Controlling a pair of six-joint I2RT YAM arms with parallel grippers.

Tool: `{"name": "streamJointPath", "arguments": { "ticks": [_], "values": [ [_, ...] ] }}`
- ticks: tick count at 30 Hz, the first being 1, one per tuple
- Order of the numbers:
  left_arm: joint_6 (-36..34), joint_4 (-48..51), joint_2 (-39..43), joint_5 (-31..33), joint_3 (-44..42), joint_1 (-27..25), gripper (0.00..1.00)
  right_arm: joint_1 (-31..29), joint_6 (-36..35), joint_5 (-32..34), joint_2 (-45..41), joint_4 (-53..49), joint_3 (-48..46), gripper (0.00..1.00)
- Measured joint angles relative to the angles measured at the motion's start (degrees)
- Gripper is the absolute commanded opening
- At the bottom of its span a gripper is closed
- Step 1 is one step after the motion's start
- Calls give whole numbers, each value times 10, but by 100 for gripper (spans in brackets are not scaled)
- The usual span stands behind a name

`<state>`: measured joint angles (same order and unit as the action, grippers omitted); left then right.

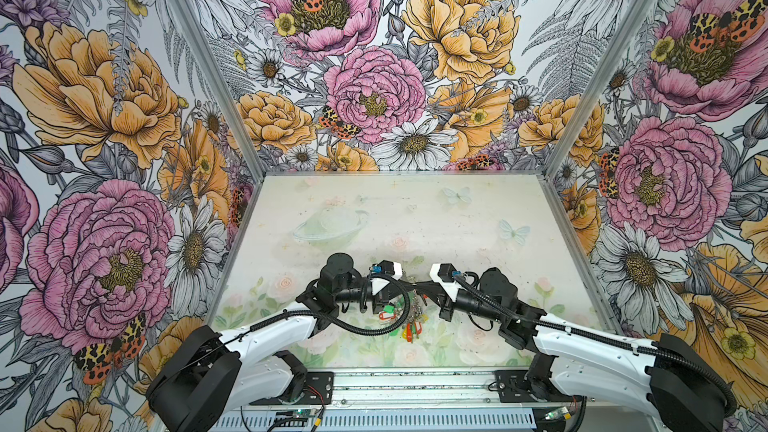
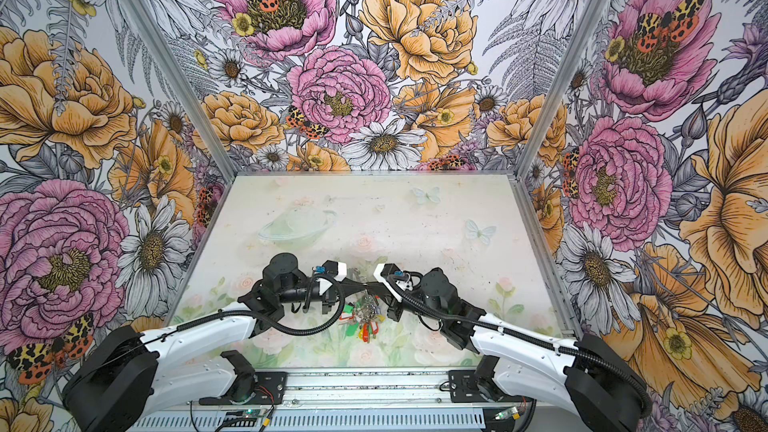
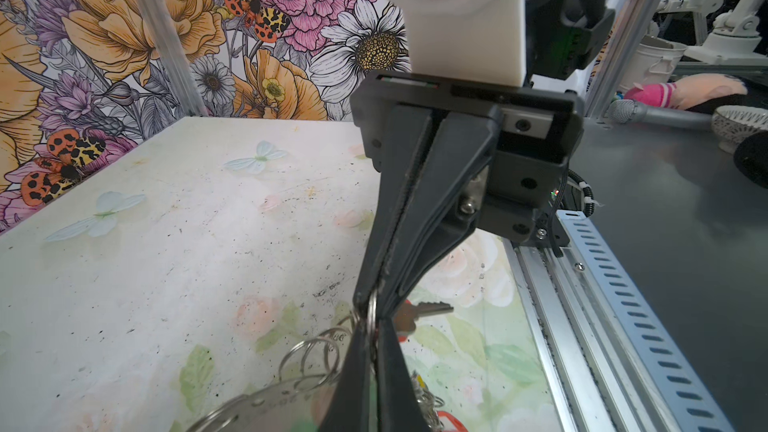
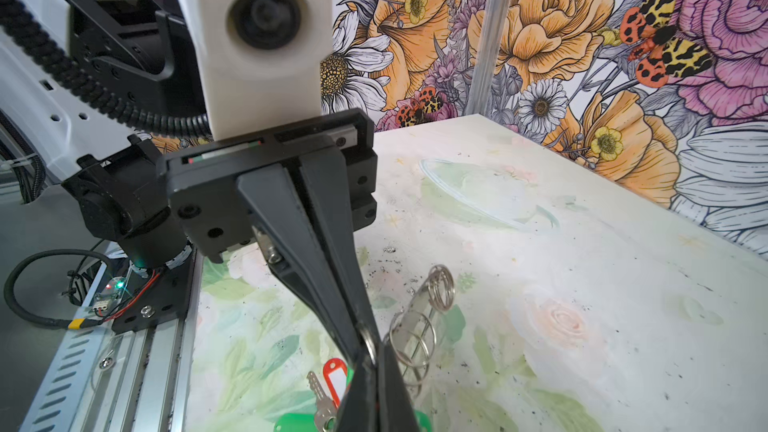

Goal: Put the keys on the keyring

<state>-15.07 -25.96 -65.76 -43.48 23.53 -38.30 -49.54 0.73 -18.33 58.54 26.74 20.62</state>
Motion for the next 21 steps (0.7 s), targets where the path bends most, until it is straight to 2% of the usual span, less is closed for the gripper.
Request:
{"name": "streamJointPath", "arguments": {
  "ticks": [4, 8, 11, 21],
  "values": [
    [0, 4, 1, -1, 0, 0, 0, 0, -16, -3, -8, -14, 0, 0],
    [-25, 53, 7, 4, 21, -16, 0, 1, -55, -10, -42, -113, 28, 17],
    [-62, 123, 10, 22, 59, -28, 0, 9, -84, -10, -70, -194, 61, 22],
    [-141, 262, 10, 36, 130, -28, 0, 13, -125, -45, -91, -294, 97, 20]
  ]
}}
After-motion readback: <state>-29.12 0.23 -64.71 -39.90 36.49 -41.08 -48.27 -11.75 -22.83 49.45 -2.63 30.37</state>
